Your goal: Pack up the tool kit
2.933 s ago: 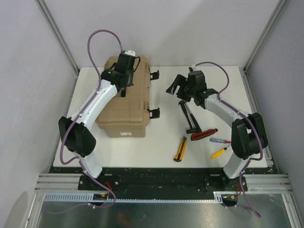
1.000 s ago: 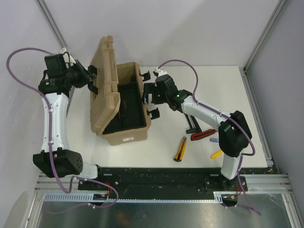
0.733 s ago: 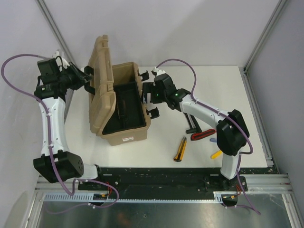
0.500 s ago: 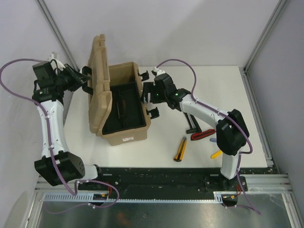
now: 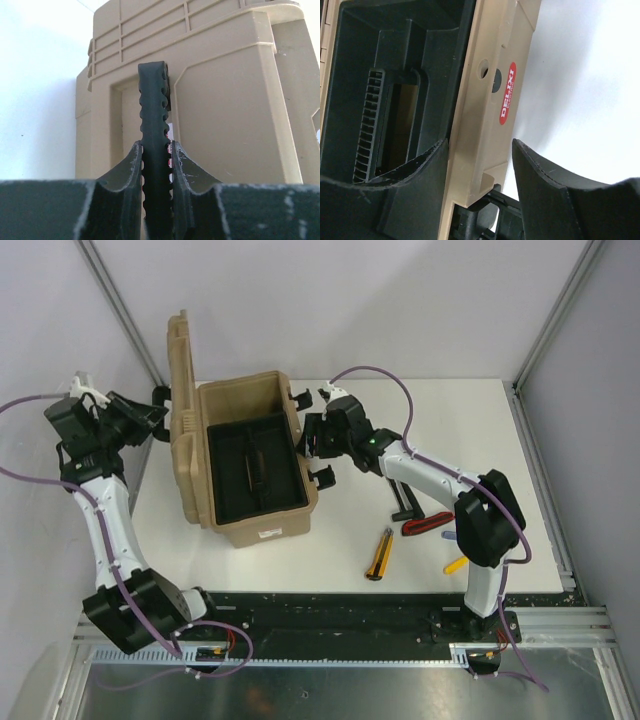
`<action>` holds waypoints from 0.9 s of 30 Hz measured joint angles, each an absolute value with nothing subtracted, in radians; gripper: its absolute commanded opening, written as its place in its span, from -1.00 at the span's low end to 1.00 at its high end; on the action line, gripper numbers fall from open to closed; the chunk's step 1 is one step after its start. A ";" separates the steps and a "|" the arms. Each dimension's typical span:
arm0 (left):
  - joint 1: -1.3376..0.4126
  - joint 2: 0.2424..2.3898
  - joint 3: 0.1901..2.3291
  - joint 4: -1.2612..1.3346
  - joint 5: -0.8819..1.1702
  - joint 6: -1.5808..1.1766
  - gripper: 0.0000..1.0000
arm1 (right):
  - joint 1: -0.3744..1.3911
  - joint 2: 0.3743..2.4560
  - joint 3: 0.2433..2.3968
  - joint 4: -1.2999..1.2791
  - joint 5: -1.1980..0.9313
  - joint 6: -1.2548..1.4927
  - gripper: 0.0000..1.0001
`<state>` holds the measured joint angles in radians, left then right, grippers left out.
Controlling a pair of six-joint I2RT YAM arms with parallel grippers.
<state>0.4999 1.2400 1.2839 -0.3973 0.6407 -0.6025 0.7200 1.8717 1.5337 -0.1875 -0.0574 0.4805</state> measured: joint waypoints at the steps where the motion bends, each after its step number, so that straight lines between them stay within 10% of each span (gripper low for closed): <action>1: 0.506 1.228 1.266 -0.381 0.635 -0.605 -0.98 | 0.720 1.871 1.532 -0.185 -0.057 0.482 0.10; 27: 0.579 1.275 1.057 0.034 0.724 -0.772 -0.93 | 0.719 1.803 1.454 -0.194 0.048 0.606 0.08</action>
<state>0.5785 1.2751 1.0569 0.0338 0.7238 -0.7723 0.7189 1.8034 1.4540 -0.1940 0.0479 0.6056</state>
